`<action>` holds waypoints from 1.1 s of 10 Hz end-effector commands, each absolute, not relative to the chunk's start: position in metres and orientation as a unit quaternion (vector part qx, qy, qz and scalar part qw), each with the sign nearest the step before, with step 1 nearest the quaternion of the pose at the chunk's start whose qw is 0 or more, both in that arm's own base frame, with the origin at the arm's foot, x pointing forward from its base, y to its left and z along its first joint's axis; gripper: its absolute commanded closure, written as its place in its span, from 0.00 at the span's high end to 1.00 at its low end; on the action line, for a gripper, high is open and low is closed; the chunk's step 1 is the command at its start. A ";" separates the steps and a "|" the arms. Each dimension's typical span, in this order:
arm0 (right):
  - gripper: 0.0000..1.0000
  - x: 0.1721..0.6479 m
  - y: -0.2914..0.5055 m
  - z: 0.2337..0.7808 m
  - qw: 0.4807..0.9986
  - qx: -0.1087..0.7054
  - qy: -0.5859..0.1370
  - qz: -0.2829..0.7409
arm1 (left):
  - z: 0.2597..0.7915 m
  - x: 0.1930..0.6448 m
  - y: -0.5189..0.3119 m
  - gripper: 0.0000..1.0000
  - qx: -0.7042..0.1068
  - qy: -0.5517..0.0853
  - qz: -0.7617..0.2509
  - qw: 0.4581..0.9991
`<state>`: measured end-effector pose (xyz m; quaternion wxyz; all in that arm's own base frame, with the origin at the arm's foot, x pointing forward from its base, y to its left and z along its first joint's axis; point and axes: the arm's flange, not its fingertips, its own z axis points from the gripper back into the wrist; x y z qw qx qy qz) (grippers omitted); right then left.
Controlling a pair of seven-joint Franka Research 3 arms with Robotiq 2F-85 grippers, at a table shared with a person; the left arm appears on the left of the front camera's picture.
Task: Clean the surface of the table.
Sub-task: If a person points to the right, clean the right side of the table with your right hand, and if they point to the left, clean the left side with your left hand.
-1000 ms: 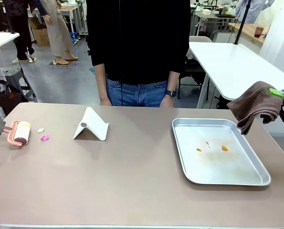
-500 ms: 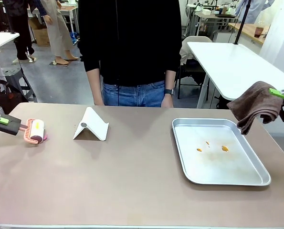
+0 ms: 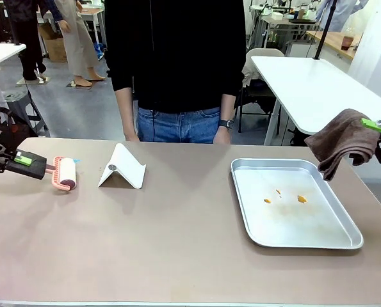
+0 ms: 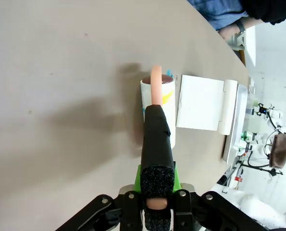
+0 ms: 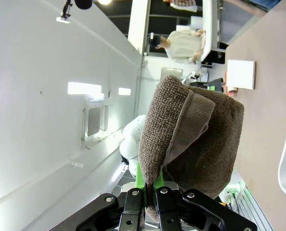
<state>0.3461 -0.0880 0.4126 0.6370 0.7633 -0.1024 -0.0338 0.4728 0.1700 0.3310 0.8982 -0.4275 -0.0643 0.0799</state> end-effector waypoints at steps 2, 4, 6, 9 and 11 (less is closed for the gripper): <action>0.00 0.346 -0.091 0.416 0.634 0.766 -0.103 -0.029 | 0.331 0.469 0.154 0.22 -0.448 -0.050 0.076 0.889; 0.00 0.346 -0.091 0.416 0.634 0.766 -0.103 -0.029 | 0.349 0.467 0.161 0.22 -0.479 -0.068 0.067 0.872; 0.00 0.346 -0.091 0.416 0.634 0.766 -0.103 -0.029 | 0.376 0.449 0.177 0.22 -0.511 -0.101 0.051 0.852; 0.00 0.346 -0.091 0.416 0.634 0.766 -0.103 -0.029 | 0.411 0.396 0.215 0.22 -0.534 -0.083 0.015 0.842; 0.00 0.346 -0.091 0.416 0.634 0.766 -0.103 -0.029 | 0.429 0.359 0.249 0.22 -0.574 -0.087 -0.002 0.814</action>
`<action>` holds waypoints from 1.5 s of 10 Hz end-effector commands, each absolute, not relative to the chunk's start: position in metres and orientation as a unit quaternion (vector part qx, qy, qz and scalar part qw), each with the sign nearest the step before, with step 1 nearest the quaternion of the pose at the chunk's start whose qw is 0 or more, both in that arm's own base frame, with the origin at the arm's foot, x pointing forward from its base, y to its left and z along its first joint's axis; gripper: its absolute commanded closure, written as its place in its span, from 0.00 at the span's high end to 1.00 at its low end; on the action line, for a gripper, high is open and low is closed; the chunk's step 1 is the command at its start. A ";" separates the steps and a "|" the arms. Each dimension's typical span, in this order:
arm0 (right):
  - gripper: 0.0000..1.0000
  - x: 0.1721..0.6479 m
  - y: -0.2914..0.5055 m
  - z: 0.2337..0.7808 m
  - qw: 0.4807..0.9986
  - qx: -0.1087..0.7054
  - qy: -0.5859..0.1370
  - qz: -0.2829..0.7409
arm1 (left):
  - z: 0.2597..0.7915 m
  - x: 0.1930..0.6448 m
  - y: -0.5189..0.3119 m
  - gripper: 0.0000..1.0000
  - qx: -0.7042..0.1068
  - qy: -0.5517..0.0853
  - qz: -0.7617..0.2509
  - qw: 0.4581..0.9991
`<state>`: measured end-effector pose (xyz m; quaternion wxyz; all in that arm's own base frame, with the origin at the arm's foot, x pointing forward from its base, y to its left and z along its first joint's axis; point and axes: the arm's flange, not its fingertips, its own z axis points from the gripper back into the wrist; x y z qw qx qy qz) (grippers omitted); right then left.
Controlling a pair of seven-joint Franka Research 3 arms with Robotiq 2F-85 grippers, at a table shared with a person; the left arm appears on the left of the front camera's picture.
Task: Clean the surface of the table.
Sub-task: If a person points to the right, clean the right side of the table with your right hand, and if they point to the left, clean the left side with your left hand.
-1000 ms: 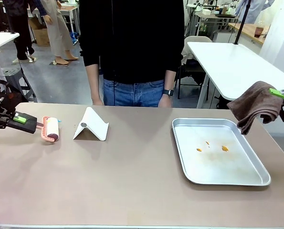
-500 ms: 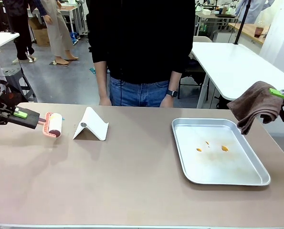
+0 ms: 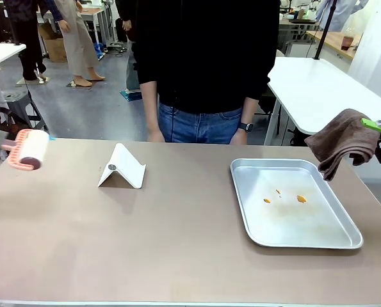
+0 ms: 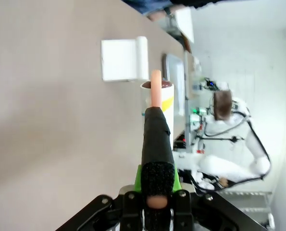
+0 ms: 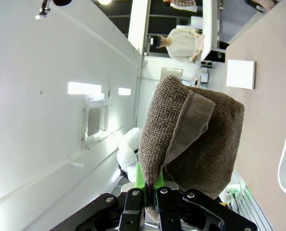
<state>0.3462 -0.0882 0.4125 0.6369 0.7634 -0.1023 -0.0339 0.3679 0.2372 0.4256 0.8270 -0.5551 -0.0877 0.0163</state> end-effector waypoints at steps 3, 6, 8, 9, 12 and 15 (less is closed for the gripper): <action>0.00 0.346 -0.091 0.416 0.634 0.766 -0.103 -0.029 | 0.420 0.328 0.288 0.22 -0.650 -0.077 -0.009 0.756; 0.00 0.346 -0.091 0.416 0.634 0.766 -0.103 -0.029 | 0.402 0.319 0.327 0.22 -0.685 -0.076 -0.015 0.725; 0.00 0.346 -0.091 0.416 0.634 0.766 -0.103 -0.029 | 0.393 0.317 0.345 0.22 -0.704 -0.074 -0.023 0.706; 0.00 0.346 -0.091 0.416 0.634 0.766 -0.103 -0.029 | 0.388 0.319 0.350 0.22 -0.700 -0.068 -0.020 0.710; 0.00 0.346 -0.091 0.416 0.634 0.766 -0.103 -0.029 | 0.371 0.321 0.303 0.22 -0.681 -0.065 -0.006 0.729; 0.00 0.346 -0.091 0.416 0.634 0.766 -0.103 -0.029 | 0.371 0.321 0.303 0.22 -0.681 -0.065 -0.006 0.729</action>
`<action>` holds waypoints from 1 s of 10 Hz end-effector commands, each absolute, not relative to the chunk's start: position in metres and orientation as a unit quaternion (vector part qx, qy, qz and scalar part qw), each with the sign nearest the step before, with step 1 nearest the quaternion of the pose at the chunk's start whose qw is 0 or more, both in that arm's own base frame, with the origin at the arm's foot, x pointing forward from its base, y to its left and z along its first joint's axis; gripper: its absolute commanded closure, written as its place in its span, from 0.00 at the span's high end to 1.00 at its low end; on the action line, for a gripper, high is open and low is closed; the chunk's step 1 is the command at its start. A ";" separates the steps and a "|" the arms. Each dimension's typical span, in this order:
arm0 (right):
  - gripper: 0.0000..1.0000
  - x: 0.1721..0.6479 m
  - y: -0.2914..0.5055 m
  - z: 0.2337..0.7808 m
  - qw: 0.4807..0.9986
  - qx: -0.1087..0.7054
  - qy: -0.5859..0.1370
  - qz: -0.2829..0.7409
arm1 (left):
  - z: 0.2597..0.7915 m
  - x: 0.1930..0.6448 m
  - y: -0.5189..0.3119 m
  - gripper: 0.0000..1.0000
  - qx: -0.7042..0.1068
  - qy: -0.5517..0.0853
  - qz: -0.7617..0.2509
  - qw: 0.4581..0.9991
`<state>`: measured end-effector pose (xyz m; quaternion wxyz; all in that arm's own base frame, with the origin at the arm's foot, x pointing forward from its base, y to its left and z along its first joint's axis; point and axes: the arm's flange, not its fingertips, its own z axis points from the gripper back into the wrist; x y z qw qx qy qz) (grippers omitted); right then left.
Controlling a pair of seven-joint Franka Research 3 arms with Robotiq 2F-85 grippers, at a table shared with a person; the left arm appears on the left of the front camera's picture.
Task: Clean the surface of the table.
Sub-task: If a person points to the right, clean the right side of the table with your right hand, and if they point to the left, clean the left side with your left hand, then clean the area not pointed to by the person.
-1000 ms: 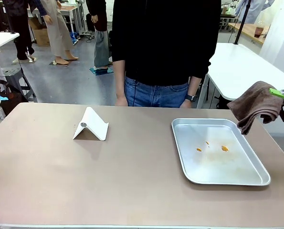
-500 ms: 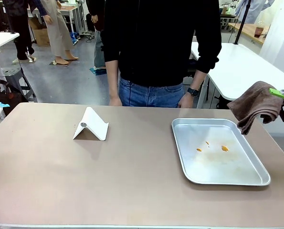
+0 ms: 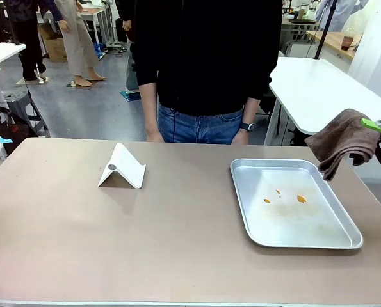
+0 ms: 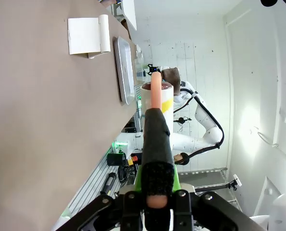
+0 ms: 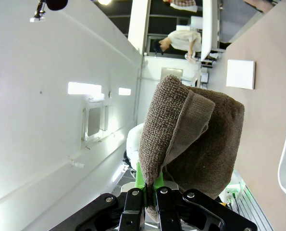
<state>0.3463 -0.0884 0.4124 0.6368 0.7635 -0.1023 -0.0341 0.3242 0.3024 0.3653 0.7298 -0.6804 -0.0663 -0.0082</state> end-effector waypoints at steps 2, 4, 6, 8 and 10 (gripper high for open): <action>0.00 0.346 -0.091 0.416 0.634 0.766 -0.103 -0.029 | 0.371 0.321 0.303 0.22 -0.681 -0.065 -0.006 0.729; 0.00 0.346 -0.091 0.416 0.634 0.766 -0.103 -0.029 | 0.371 0.321 0.303 0.22 -0.681 -0.065 -0.006 0.729; 0.00 0.346 -0.091 0.416 0.634 0.766 -0.103 -0.029 | 0.371 0.321 0.303 0.22 -0.681 -0.065 -0.006 0.729; 0.00 0.346 -0.091 0.416 0.634 0.766 -0.103 -0.029 | 0.371 0.321 0.303 0.22 -0.681 -0.065 -0.006 0.729; 0.07 0.346 -0.088 0.412 0.637 0.763 -0.102 -0.034 | 0.371 0.321 0.303 0.22 -0.681 -0.065 -0.006 0.729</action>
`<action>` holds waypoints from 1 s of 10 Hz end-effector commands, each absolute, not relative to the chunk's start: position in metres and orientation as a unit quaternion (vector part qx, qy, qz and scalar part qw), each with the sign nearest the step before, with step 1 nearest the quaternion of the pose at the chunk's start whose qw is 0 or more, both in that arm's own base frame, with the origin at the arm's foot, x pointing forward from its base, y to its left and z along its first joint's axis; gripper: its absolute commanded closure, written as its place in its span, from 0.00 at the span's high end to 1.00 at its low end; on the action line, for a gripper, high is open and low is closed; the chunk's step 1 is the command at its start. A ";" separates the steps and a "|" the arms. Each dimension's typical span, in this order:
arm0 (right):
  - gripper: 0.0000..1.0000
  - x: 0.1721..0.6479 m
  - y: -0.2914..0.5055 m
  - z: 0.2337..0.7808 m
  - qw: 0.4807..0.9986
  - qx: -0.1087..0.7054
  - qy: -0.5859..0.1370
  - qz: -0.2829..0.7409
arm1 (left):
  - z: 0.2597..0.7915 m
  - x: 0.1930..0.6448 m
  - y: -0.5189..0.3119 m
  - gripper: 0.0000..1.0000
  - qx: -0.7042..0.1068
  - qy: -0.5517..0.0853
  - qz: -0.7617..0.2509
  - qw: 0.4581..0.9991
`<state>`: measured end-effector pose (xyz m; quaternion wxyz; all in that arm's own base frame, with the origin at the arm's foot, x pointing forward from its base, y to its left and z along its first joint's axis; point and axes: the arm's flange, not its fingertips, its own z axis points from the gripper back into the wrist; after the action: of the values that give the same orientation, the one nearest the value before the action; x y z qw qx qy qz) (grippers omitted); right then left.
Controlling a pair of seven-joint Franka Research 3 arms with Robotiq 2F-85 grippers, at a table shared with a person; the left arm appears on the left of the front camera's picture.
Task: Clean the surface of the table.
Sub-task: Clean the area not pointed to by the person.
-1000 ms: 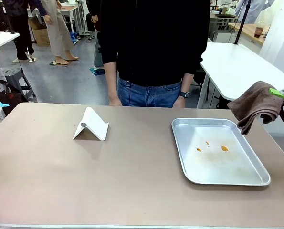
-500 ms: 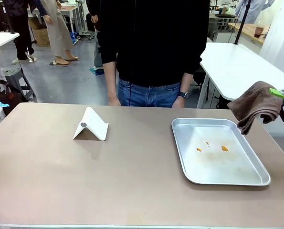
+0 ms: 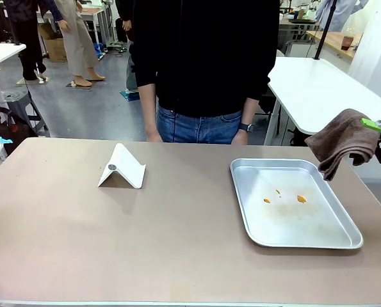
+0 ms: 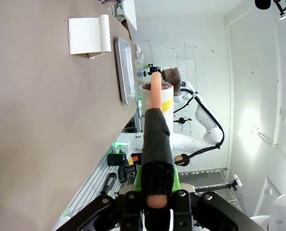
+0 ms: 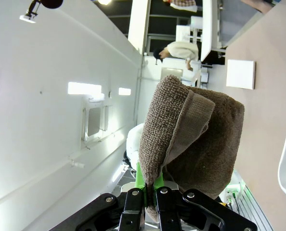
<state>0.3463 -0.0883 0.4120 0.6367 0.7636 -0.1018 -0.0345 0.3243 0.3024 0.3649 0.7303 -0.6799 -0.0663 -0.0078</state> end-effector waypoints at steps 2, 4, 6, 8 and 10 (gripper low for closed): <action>0.07 0.345 -0.075 0.424 0.717 0.691 -0.089 -0.007 | 0.371 0.321 0.303 0.22 -0.681 -0.065 -0.006 0.729; 0.07 0.363 -0.053 0.431 0.812 0.581 -0.053 0.020 | 0.371 0.321 0.303 0.22 -0.681 -0.065 -0.006 0.729; 0.07 0.385 -0.033 0.430 0.895 0.443 -0.036 -0.012 | 0.371 0.321 0.303 0.22 -0.681 -0.065 -0.006 0.729; 0.07 0.406 -0.015 0.430 0.943 0.327 -0.046 -0.046 | 0.371 0.321 0.303 0.22 -0.681 -0.065 -0.006 0.729; 0.07 0.425 -0.006 0.432 0.966 0.238 -0.060 -0.075 | 0.371 0.321 0.303 0.22 -0.681 -0.065 -0.006 0.729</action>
<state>0.4166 -0.0107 0.4301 0.9547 0.2813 -0.0839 -0.0491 0.3247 0.3015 0.3650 0.7313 -0.6788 -0.0665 -0.0083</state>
